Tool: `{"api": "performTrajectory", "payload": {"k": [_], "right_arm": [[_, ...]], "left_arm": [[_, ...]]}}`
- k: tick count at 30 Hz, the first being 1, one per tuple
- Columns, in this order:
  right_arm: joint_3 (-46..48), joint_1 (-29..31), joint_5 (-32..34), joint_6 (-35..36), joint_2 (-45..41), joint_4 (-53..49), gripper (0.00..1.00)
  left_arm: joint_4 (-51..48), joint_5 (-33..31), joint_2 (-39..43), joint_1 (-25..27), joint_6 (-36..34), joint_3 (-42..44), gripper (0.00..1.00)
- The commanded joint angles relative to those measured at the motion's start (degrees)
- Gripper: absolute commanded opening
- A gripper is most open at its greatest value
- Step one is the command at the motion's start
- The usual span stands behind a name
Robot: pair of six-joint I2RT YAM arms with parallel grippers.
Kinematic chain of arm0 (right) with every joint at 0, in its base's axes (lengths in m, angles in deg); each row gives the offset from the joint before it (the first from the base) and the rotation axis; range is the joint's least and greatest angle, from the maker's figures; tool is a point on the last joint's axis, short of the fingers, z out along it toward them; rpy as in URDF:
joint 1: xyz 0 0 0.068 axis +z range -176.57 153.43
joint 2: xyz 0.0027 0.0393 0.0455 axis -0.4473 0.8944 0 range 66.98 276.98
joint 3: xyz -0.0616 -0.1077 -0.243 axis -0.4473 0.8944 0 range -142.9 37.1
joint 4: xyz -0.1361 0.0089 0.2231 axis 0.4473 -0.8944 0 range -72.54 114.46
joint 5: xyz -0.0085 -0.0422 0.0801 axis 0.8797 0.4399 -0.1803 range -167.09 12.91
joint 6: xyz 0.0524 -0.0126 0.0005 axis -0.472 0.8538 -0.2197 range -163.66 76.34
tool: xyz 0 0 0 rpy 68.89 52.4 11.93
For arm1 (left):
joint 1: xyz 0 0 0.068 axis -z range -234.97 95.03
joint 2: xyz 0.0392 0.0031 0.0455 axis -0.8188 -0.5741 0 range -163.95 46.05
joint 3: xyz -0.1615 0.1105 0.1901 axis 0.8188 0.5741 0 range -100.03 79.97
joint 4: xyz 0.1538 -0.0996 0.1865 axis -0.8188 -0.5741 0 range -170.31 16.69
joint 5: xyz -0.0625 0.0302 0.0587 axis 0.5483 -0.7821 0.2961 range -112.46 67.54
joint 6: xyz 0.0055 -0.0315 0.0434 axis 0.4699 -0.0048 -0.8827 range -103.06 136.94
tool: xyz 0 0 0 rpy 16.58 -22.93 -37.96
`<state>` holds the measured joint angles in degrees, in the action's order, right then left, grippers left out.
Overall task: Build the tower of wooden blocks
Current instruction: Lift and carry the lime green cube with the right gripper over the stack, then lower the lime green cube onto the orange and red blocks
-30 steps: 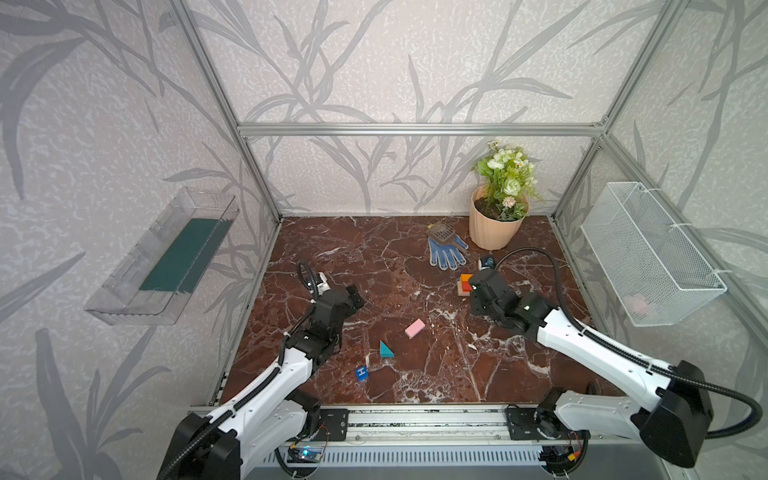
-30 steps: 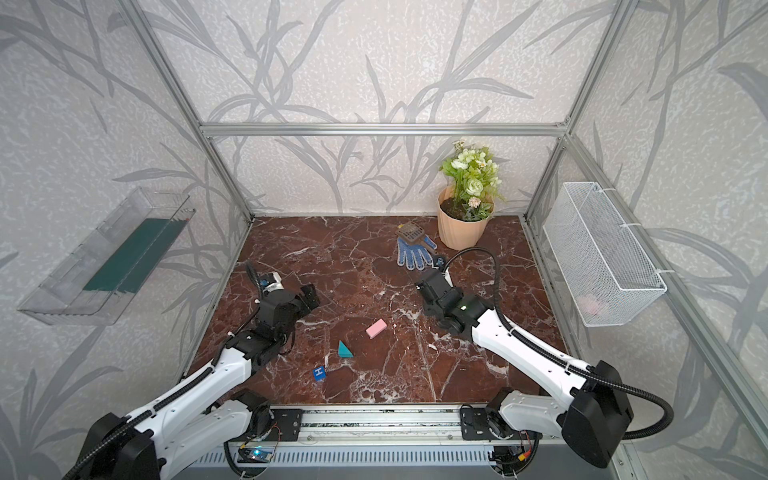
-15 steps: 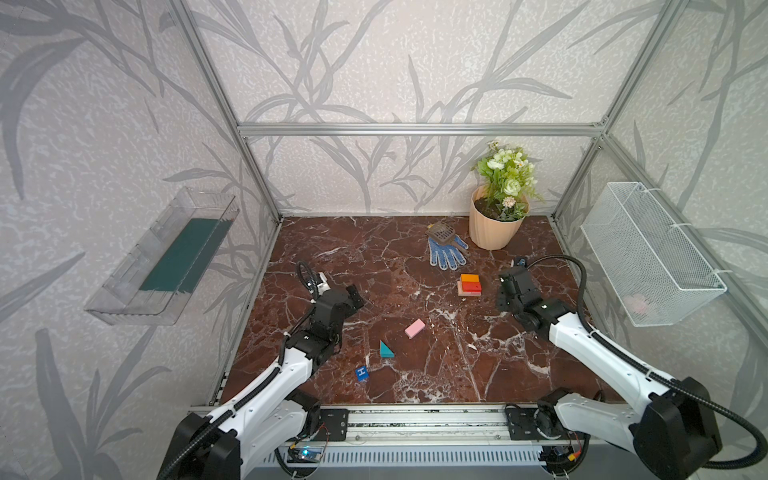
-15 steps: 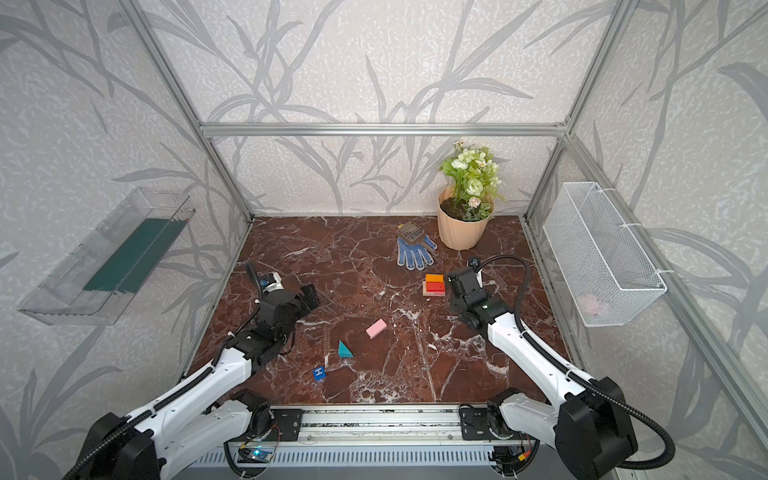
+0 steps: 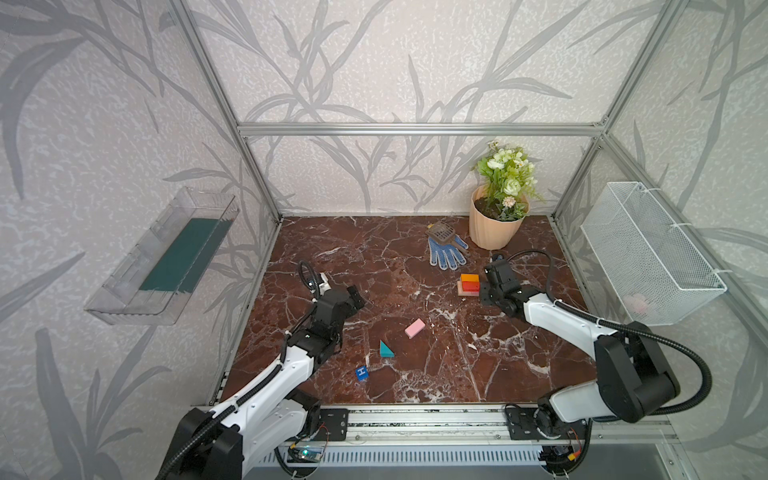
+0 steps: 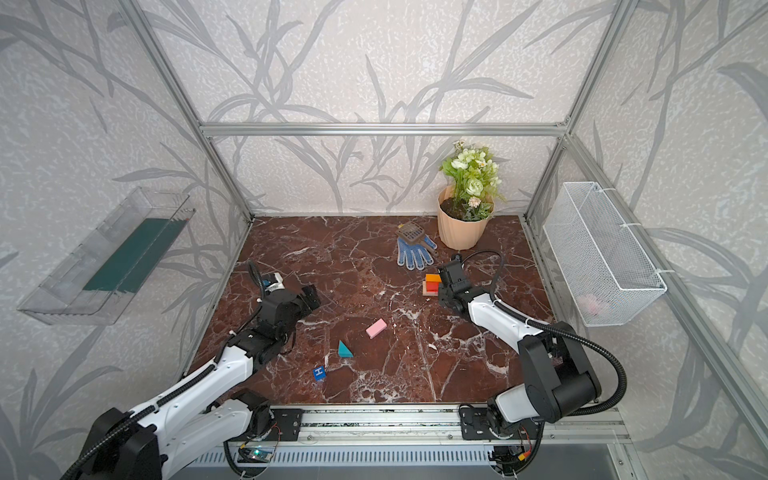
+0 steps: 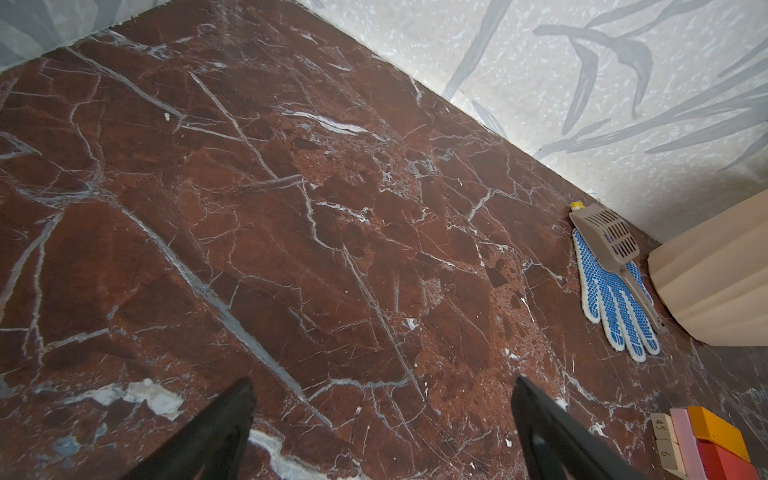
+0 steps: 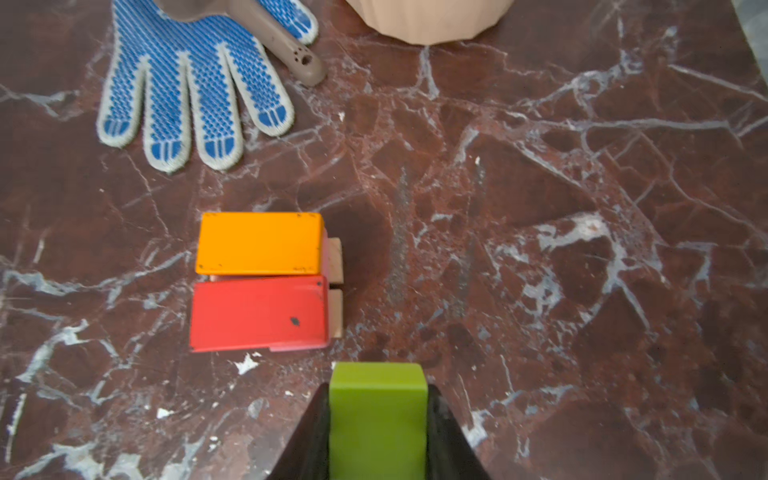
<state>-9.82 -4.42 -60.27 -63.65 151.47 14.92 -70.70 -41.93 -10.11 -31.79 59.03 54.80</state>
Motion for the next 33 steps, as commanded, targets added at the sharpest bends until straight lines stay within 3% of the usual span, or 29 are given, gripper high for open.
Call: {"api": "performTrajectory", "payload": {"k": [1,17,33], "right_arm": [[-1.85,-1.24,-2.84,1.01,0.8,3.08,0.0],[-9.87,-3.28,-8.58,1.77,9.23,-0.38,0.0],[-8.28,-3.26,-12.83,3.2,8.59,0.29,0.02]], "left_arm": [[-0.59,-0.66,-0.5,-0.15,0.7,-2.17,0.98],[-1.09,-0.93,-0.36,-0.24,0.48,-2.43,0.98],[-0.86,-1.03,-0.96,-0.24,0.45,-2.6,0.98]]}}
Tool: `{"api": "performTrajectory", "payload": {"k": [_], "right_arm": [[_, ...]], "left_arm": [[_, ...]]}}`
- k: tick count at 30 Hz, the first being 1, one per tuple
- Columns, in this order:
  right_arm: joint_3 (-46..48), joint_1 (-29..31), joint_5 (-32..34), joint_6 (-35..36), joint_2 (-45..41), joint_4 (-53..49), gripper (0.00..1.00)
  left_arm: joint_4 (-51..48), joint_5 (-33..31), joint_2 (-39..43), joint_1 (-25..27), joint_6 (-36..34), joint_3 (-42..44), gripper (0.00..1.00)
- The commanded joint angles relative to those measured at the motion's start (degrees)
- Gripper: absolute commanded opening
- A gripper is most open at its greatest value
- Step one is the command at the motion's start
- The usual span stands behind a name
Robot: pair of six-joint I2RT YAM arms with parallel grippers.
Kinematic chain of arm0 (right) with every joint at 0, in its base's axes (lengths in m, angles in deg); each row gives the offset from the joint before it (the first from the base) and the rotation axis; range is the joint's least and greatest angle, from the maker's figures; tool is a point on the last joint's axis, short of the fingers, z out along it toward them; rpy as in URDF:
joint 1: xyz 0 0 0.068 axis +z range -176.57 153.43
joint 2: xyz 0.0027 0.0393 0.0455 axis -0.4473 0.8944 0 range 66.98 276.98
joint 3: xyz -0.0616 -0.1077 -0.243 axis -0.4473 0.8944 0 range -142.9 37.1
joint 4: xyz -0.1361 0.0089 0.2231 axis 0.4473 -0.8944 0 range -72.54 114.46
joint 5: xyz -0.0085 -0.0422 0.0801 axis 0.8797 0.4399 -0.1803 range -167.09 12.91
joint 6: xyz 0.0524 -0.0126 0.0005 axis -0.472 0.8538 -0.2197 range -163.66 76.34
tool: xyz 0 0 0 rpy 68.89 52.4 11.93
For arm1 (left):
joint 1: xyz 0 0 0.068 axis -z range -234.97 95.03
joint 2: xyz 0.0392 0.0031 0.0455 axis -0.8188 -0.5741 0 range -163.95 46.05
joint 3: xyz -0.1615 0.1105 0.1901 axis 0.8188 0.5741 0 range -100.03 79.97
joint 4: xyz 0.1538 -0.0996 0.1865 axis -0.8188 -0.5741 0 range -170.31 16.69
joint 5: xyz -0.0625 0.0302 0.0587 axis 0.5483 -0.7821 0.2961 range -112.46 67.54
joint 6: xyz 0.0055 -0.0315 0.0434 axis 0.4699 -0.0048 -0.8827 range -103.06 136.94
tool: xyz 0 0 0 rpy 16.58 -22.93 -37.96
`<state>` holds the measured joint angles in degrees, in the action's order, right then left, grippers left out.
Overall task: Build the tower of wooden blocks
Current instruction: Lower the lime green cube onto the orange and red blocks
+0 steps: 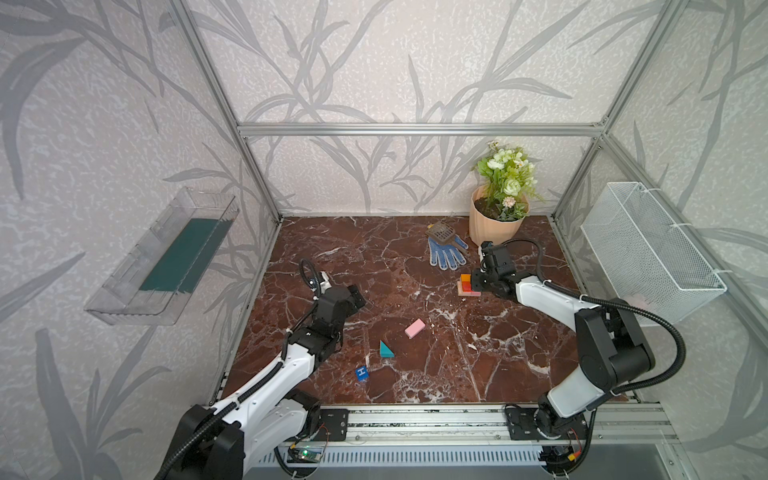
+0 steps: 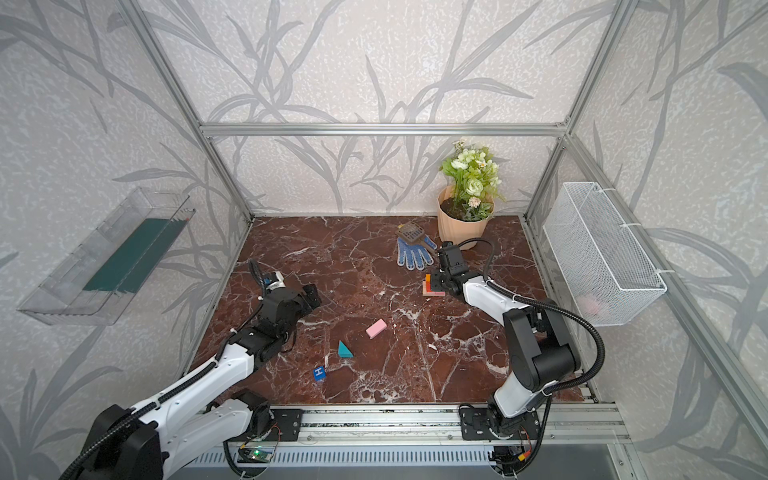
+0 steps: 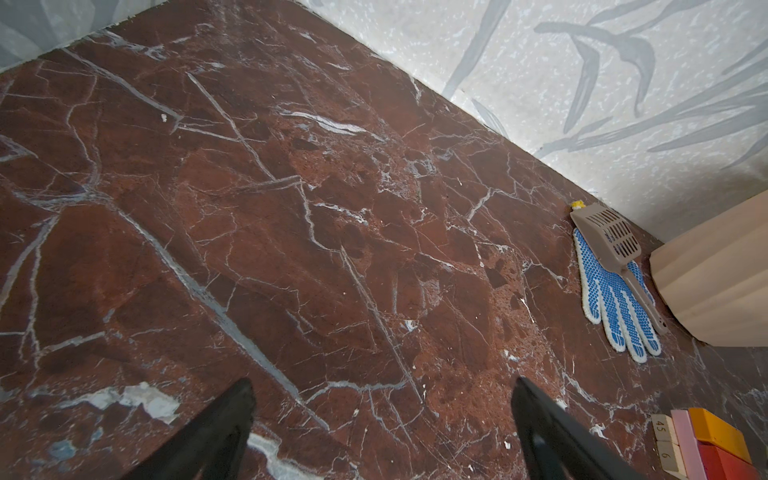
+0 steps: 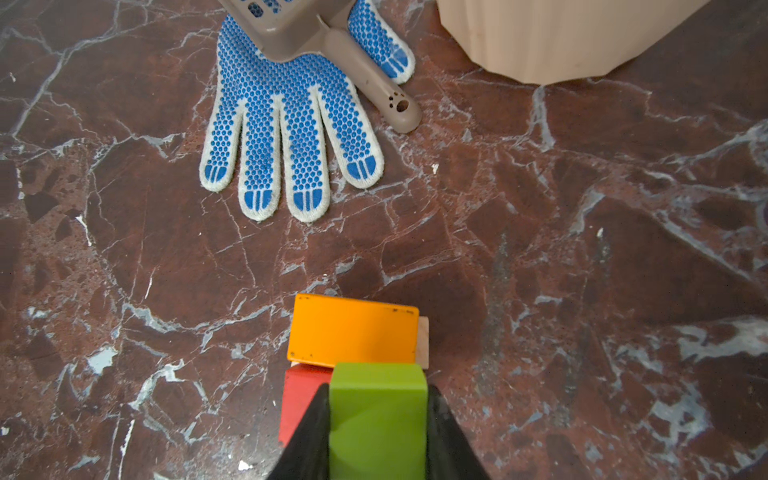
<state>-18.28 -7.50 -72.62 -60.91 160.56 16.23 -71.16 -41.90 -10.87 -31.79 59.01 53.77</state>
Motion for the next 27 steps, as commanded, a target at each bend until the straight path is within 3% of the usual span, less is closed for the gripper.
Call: {"api": "performTrajectory", "payload": {"k": [1,27], "right_arm": [[0.18,-0.17,-0.28,0.38,-0.51,-1.14,0.02],[-5.07,-0.17,-0.25,0.25,3.89,-5.8,0.05]], "left_arm": [[-0.44,-0.96,-0.2,-0.24,0.48,-1.54,0.97],[-0.24,-0.19,-0.99,-0.32,0.74,-1.77,0.97]]}}
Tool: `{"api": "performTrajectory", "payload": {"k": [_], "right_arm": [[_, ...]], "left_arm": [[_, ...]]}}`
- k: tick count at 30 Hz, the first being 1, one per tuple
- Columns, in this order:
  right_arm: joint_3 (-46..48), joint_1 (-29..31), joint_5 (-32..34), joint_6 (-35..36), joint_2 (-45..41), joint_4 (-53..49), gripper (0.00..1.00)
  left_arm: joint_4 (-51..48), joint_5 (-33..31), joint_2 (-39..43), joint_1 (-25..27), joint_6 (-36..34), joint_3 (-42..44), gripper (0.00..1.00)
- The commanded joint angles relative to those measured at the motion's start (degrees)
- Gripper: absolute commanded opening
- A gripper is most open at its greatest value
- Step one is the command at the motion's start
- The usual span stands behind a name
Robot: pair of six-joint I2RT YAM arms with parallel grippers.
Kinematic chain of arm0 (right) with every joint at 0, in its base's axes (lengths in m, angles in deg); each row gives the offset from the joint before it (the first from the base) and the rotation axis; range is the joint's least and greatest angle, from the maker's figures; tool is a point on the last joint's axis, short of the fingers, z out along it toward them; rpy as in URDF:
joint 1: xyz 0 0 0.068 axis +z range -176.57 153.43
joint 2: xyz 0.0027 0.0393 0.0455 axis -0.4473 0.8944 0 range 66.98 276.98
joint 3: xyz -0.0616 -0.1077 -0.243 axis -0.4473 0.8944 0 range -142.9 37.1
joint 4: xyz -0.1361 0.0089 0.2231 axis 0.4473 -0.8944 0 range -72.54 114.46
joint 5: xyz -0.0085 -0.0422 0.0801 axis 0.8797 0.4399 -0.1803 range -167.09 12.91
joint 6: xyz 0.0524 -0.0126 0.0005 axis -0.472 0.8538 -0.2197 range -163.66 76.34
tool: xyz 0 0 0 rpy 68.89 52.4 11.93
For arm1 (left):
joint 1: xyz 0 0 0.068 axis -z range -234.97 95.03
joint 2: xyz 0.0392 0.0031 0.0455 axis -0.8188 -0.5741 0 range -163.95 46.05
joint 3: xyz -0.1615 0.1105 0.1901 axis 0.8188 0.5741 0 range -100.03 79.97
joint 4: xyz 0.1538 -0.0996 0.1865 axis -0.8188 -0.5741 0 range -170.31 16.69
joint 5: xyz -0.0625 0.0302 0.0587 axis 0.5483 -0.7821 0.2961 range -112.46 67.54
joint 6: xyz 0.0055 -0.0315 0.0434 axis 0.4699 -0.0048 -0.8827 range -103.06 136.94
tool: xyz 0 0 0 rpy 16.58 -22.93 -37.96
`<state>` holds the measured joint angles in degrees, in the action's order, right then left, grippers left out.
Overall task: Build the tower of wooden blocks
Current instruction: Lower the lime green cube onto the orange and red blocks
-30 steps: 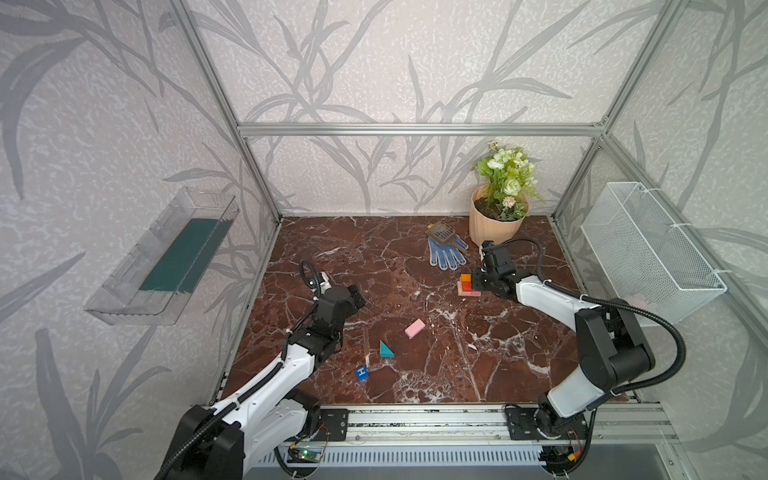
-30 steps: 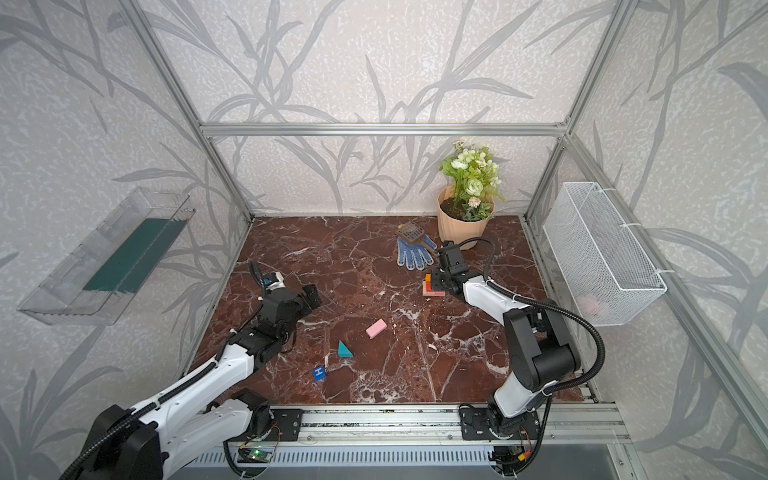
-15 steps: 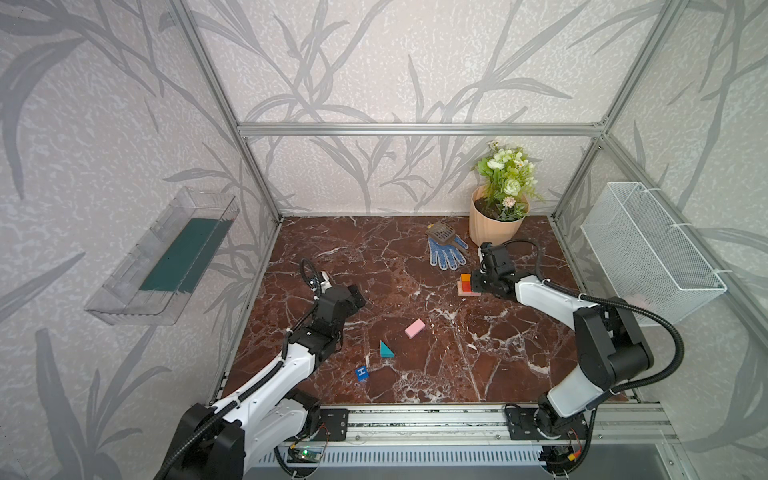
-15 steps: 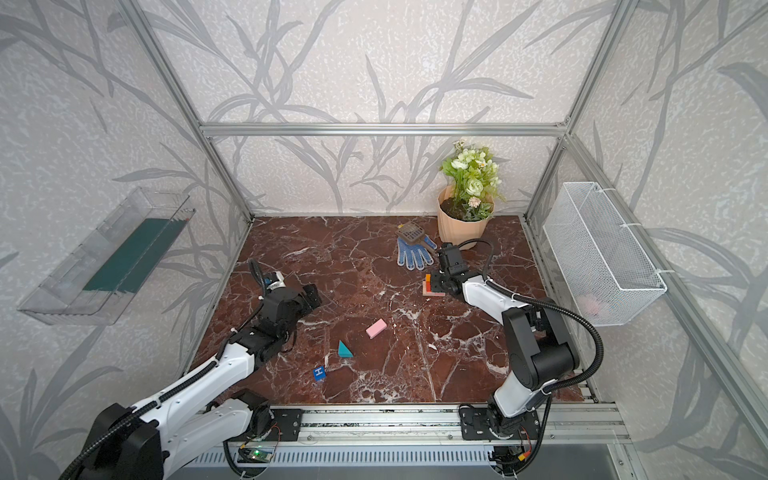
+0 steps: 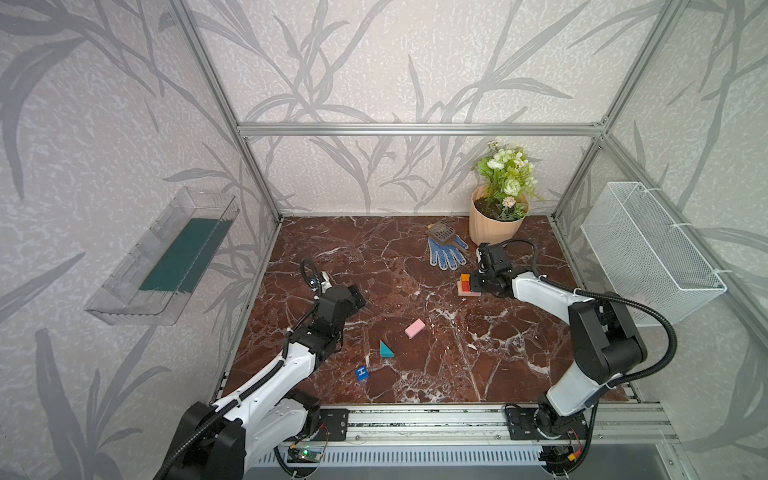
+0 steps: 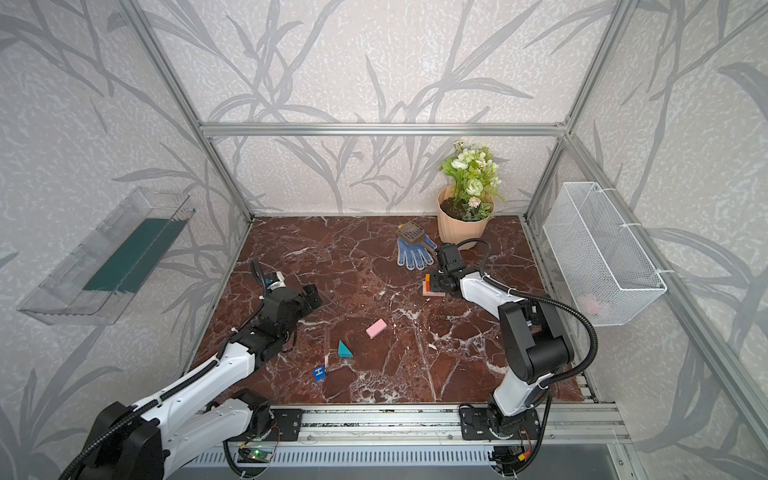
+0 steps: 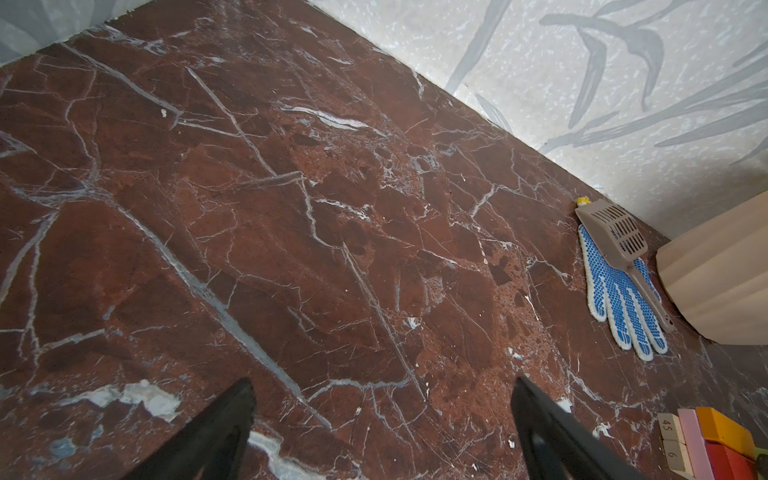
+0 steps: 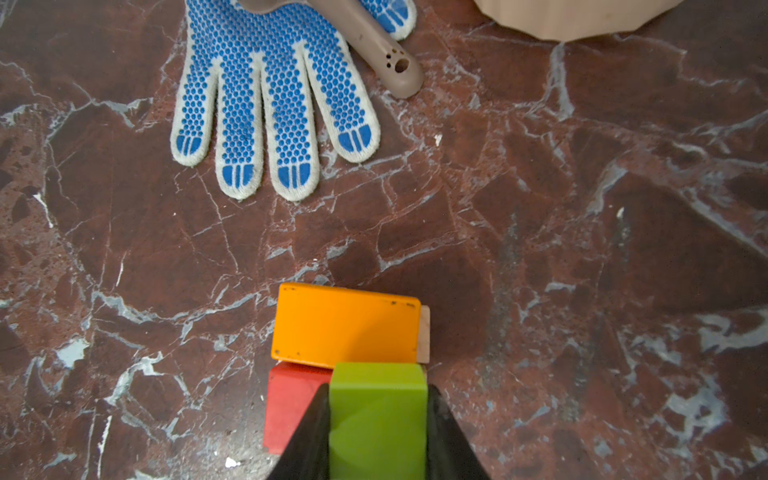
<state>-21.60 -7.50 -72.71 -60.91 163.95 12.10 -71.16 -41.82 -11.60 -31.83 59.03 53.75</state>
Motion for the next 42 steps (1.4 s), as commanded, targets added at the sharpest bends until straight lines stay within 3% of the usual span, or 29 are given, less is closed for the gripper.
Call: {"api": "performTrajectory", "payload": {"k": [1,15,25,42], "right_arm": [[-1.9,-0.2,-0.09,0.27,0.5,-1.67,0.05],[-2.39,-0.22,-0.07,0.29,2.3,-2.17,0.06],[-2.65,-0.18,0.28,0.12,2.44,-2.58,0.25],[-2.13,-0.17,0.01,0.21,1.91,-2.19,0.47]], "left_arm": [[-0.34,-0.27,-0.27,-0.26,0.72,-1.76,0.97],[-0.38,-0.24,-0.36,-0.28,0.8,-1.89,0.97],[-0.37,-0.28,-0.54,-0.28,0.81,-1.92,0.97],[-0.33,-0.02,-0.62,-0.28,0.81,-1.91,0.97]]}}
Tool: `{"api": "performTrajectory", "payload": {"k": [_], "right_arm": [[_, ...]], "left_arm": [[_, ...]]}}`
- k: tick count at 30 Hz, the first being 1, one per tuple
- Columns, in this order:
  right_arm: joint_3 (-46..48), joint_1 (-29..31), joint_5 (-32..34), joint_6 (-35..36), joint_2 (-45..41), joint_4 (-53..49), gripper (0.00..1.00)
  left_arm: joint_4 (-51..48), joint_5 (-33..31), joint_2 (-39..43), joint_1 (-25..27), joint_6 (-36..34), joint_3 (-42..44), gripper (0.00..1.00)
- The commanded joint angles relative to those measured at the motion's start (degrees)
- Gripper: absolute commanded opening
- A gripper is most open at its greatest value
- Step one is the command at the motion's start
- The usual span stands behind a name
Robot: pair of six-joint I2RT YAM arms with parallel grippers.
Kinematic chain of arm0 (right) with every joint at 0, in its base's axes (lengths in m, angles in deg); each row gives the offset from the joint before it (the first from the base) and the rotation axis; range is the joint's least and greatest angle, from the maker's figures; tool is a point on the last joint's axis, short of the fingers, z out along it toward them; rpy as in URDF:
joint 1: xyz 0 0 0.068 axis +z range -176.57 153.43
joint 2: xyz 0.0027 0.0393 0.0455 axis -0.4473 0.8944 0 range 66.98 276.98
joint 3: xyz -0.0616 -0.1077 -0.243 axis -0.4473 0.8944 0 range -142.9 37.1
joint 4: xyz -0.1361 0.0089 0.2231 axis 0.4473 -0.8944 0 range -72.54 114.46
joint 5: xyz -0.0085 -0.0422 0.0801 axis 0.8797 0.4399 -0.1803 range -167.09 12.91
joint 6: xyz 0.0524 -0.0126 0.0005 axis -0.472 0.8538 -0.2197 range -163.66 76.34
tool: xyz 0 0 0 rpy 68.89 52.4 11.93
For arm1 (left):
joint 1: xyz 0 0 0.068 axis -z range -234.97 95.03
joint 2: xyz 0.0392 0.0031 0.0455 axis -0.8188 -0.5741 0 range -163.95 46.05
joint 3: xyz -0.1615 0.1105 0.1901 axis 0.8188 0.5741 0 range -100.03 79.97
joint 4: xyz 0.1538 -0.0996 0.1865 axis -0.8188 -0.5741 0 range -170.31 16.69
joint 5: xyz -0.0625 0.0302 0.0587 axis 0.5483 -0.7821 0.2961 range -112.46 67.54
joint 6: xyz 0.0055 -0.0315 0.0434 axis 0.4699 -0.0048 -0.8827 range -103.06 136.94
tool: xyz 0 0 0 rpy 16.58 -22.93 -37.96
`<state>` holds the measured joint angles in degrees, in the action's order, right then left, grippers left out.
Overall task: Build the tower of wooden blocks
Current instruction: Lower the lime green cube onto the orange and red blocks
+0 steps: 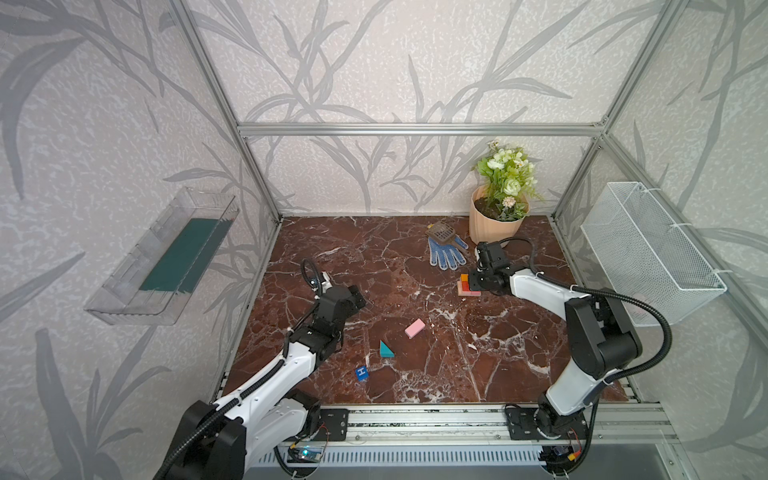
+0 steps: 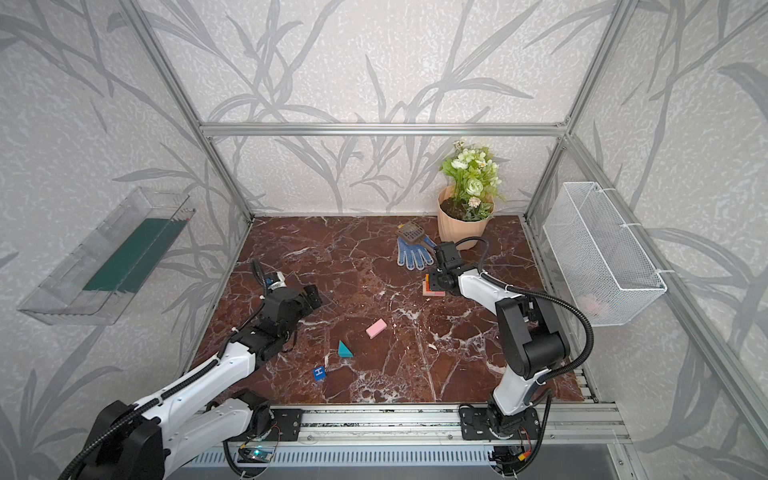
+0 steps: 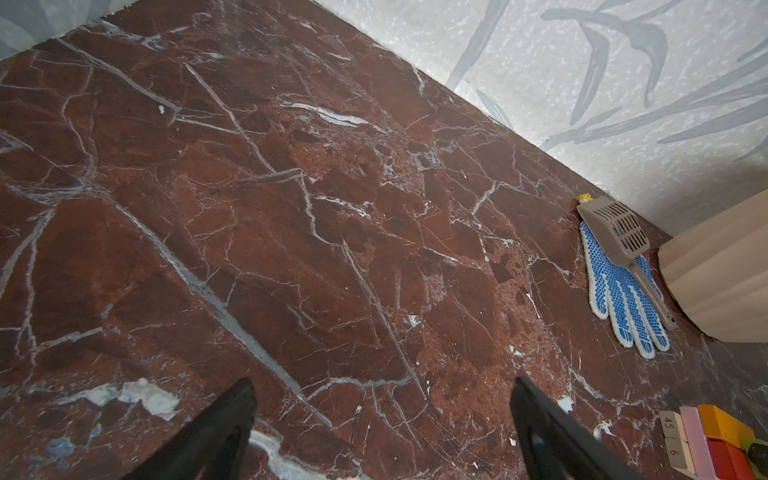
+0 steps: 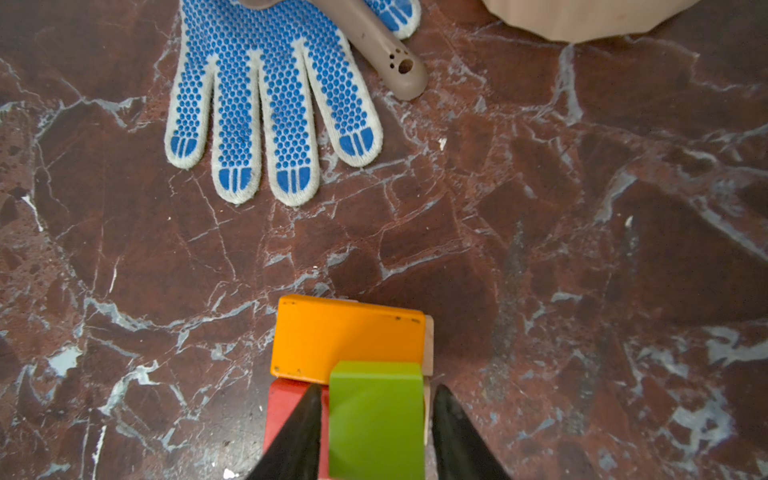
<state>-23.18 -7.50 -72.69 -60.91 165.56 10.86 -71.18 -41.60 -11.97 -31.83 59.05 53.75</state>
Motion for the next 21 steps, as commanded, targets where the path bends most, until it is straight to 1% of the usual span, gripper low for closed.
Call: {"api": "performTrajectory", "payload": {"k": [1,16,21], "right_arm": [[-0.47,-0.21,-0.01,0.21,0.25,-0.85,0.48],[1.03,-0.22,0.18,0.02,-0.5,0.66,0.49],[1.32,-0.18,-0.18,0.29,-0.48,1.04,0.43]], "left_arm": [[-0.37,-0.27,-0.25,-0.28,0.78,-1.93,0.97],[-0.32,0.08,-0.62,-0.28,0.78,-2.21,0.97],[-0.29,0.17,-0.78,-0.28,0.78,-2.17,0.97]]}}
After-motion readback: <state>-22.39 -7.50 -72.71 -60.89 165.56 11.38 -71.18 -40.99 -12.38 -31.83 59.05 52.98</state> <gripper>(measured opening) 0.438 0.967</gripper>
